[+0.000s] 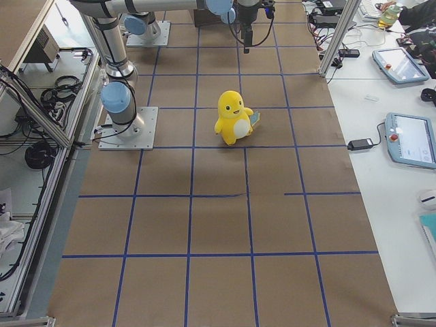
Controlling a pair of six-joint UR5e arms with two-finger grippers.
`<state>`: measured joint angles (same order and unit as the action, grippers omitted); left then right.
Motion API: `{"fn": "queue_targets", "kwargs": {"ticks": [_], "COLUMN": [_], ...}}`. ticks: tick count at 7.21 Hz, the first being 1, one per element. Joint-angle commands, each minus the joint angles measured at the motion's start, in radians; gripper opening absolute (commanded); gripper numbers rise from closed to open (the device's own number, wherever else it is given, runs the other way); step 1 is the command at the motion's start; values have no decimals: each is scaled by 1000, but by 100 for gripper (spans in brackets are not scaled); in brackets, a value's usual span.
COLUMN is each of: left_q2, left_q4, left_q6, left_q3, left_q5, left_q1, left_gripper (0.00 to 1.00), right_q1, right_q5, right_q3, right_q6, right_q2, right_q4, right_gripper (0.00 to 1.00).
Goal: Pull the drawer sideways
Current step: 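Lower the left gripper onto the white bar handle and close on it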
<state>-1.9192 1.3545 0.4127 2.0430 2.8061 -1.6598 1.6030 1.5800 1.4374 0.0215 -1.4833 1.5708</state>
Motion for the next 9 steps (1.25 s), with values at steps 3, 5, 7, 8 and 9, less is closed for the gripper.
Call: {"fn": "queue_targets", "kwargs": {"ticks": [3, 5, 7, 8, 9], "left_q2": [6, 6, 3, 3, 0], "left_q4": [0, 0, 0, 0, 0], "left_q6": [-2, 0, 0, 0, 1], "left_q3": [6, 8, 5, 3, 3], "left_q5": [4, 19, 21, 20, 20], "left_q1": [0, 5, 5, 5, 5], "left_gripper": [57, 57, 57, 57, 55], "right_q1": [0, 0, 0, 0, 0], "right_q5": [0, 0, 0, 0, 0], "right_q3": [0, 0, 0, 0, 0], "right_q6": [0, 0, 0, 0, 0], "right_q2": [0, 0, 0, 0, 0], "right_q4": [0, 0, 0, 0, 0], "right_gripper": [100, 100, 100, 100, 100]}}
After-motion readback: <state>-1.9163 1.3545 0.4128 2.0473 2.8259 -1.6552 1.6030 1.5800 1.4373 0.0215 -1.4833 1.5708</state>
